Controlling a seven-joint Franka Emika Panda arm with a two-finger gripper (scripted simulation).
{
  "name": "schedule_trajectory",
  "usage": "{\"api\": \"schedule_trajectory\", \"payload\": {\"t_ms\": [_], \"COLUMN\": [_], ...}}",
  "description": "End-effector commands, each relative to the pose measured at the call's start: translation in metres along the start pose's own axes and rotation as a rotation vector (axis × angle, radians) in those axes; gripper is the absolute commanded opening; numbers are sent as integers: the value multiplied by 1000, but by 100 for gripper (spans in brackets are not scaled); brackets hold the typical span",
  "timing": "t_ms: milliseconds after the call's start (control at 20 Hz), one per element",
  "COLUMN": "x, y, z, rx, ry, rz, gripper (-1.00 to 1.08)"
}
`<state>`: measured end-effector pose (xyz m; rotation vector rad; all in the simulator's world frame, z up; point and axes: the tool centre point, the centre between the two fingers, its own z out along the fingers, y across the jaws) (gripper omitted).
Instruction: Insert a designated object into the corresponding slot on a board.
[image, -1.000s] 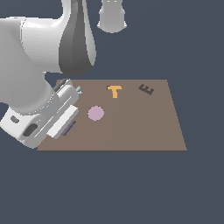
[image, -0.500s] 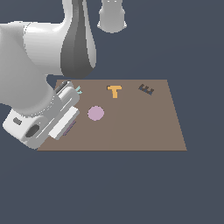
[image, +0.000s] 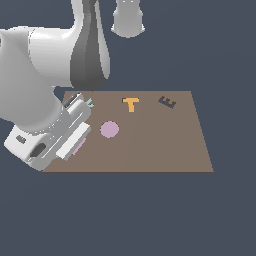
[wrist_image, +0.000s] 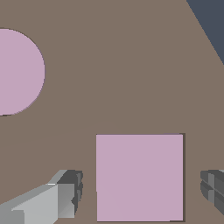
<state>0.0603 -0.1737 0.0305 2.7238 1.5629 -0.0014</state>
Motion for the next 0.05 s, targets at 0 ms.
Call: {"api": "schedule_trajectory", "payload": {"t_ms": [0], "x": [0], "y": [0], "z": [0], "rx": [0], "ry": [0], "rz": [0], "gripper": [100]}}
